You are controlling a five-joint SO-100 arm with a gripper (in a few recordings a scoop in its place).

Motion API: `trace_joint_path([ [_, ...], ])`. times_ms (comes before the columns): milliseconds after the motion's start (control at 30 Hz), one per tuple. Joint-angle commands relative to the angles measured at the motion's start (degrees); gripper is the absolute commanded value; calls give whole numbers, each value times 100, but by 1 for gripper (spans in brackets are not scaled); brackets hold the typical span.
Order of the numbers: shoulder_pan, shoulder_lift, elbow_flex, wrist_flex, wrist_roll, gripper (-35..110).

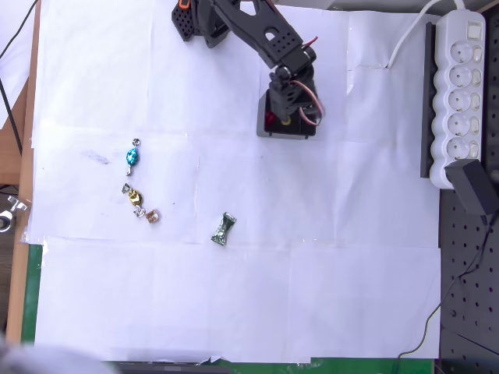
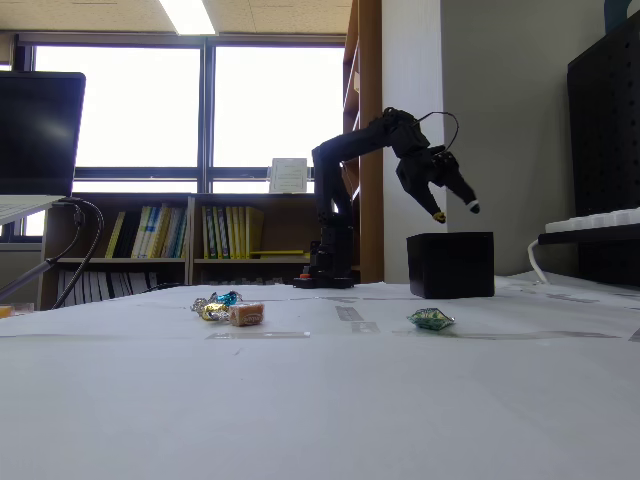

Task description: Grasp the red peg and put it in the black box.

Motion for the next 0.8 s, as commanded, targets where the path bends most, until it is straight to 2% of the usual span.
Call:
trace_joint_path([
  [0,378,-967,255,167,-413,0],
  [100,870,-1679,-422,-308,-1028,0],
  [300,2048,-3375,-2188,-1292,-2971,0],
  [433,2584,-4307,-3217,-1485,-3771,0],
  [767,3067,-6768,-5581,-1547,-3762,0],
])
